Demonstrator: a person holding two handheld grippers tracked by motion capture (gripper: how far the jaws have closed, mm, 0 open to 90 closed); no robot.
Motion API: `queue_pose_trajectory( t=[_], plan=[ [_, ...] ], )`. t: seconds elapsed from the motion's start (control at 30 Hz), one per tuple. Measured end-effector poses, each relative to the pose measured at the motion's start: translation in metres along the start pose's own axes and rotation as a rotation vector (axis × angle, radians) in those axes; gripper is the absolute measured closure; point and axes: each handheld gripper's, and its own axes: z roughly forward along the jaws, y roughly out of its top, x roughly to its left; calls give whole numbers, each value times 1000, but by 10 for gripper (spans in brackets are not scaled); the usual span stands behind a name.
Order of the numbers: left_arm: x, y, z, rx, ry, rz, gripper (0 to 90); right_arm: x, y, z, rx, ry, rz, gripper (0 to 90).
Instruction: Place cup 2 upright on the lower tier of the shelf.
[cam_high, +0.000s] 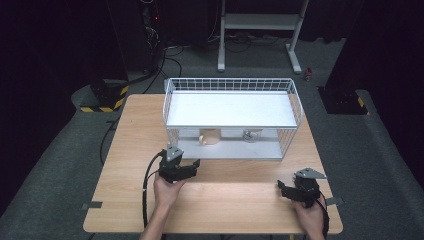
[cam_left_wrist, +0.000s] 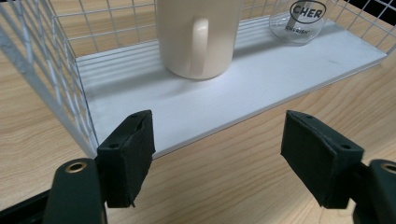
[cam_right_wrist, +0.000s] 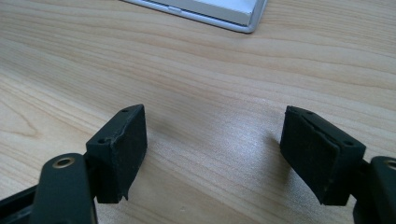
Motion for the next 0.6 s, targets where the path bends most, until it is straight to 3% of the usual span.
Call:
queue_pose_trajectory(
  t=[0.6],
  plan=[
    [6, -6, -11, -17, 5, -16, 261, 0, 0, 0, 0, 0, 0, 230]
  ],
)
